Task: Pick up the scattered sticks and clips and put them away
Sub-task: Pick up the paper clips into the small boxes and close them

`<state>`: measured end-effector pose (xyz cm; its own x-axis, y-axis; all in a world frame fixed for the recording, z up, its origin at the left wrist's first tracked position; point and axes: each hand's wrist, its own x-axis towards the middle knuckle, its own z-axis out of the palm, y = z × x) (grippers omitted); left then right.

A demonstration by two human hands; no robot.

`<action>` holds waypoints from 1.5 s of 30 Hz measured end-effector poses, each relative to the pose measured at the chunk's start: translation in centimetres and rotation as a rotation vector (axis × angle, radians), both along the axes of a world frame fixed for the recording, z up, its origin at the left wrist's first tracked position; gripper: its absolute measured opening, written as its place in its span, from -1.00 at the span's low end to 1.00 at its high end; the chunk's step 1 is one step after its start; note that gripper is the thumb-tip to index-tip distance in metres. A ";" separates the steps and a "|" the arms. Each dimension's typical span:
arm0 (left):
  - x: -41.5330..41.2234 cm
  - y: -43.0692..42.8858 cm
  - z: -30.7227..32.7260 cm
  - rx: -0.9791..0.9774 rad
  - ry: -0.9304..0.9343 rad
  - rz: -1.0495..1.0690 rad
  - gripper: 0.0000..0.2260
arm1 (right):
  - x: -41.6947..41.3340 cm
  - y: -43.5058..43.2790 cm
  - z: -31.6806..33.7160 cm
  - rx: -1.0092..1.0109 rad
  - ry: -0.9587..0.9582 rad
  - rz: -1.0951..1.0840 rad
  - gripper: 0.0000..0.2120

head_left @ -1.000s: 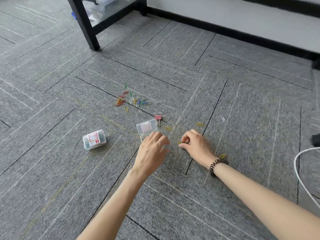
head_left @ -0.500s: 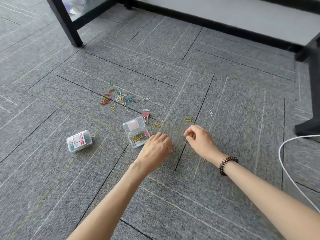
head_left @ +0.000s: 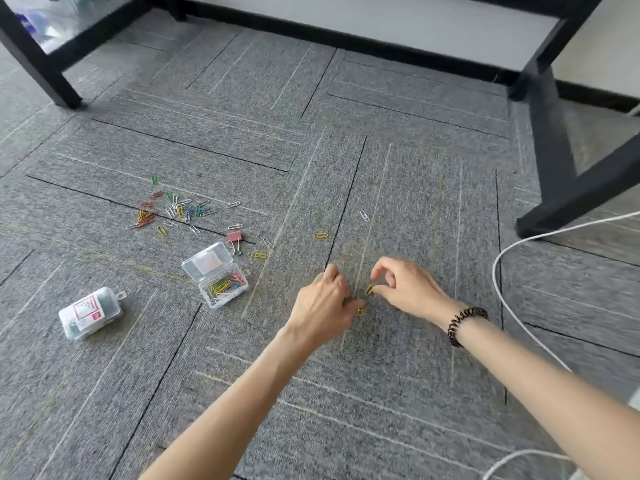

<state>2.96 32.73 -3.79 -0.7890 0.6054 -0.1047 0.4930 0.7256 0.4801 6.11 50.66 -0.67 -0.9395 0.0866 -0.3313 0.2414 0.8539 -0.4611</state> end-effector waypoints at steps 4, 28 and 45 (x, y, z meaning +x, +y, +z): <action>0.4 1.2 0.1 -0.066 -0.004 -0.016 -0.64 | -0.3 -0.1 -0.5 0.046 0.008 0.055 -0.82; -2.3 -5.0 0.4 0.277 -0.087 0.171 -0.85 | -2.9 -4.8 -0.2 -0.126 -0.097 0.058 -0.79; -5.9 -3.9 0.7 0.280 -0.181 0.333 -0.90 | -4.3 -6.1 -0.4 -0.131 -0.107 -0.005 -0.88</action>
<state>-2.97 28.80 -3.13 -0.9291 0.3472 -0.1273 0.1459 0.6605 0.7365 1.76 44.57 -1.06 -0.8981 0.0407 -0.4380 0.2991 0.7867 -0.5401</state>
